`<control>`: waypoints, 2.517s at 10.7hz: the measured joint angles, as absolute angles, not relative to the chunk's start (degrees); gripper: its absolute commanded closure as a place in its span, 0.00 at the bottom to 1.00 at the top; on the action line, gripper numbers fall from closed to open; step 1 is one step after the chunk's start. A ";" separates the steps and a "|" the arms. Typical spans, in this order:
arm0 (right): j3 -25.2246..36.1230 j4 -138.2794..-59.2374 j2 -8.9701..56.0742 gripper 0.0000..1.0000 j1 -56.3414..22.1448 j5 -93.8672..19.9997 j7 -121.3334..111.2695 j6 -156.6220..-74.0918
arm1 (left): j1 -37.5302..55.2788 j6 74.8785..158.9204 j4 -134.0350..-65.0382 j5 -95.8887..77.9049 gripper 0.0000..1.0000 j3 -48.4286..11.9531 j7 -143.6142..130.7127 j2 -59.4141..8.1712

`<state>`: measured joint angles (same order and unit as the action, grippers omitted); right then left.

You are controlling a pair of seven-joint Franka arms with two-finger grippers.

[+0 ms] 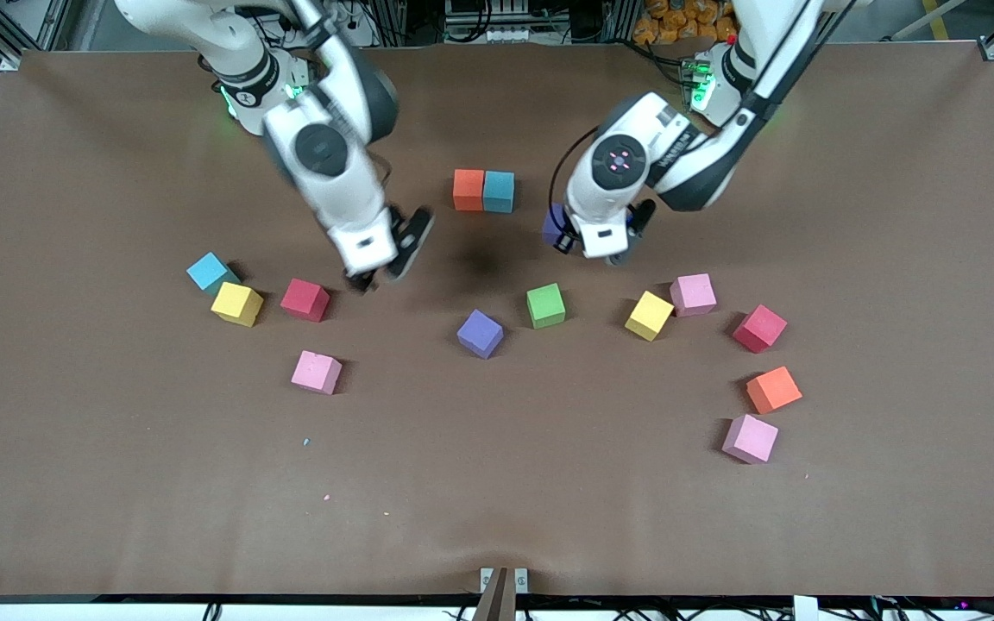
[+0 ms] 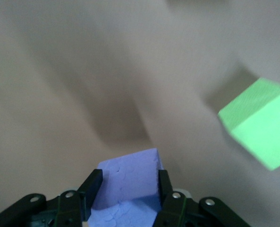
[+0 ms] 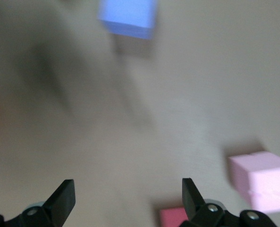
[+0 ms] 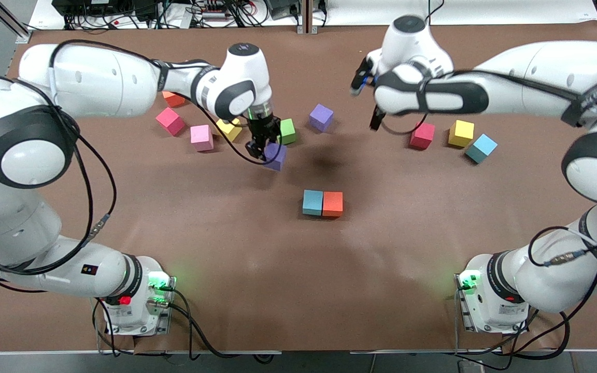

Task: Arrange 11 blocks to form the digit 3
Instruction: 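Set purple beside cyan with the left gripper while the right gripper reaches red, then grasp the red block with the right gripper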

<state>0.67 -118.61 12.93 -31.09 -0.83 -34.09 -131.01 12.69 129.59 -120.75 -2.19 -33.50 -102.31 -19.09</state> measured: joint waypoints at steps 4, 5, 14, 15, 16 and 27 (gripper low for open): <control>0.72 -114.25 18.95 0.00 -21.08 2.94 -39.98 -131.03 | 15.24 139.15 -126.09 -5.32 1.00 -33.49 -106.69 -20.57; 0.70 -114.96 19.07 0.00 -20.33 3.82 -40.27 -131.01 | 15.40 140.52 -127.15 -6.00 1.00 -33.49 -107.95 -20.71; 0.15 -133.79 15.22 0.00 -17.26 4.48 -46.71 -146.03 | 18.41 150.35 -133.57 -6.72 1.00 -34.55 -117.09 -20.98; 0.03 -134.12 15.08 0.00 -17.26 4.48 -46.70 -146.04 | 18.98 151.38 -133.81 -6.73 1.00 -34.71 -117.28 -21.35; -0.09 -134.36 15.03 0.00 -17.26 4.48 -46.70 -146.24 | 19.49 152.14 -134.04 -6.76 1.00 -34.75 -117.38 -21.68; -0.18 -136.96 17.02 0.84 -17.27 4.48 -46.67 -153.71 | 19.88 153.27 -135.09 -6.77 1.00 -35.84 -117.40 -22.63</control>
<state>-0.18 -136.96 17.02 -17.27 4.48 -46.67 -153.71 19.88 153.27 -135.09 -6.77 -35.84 -117.40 -22.63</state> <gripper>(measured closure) 0.348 0.463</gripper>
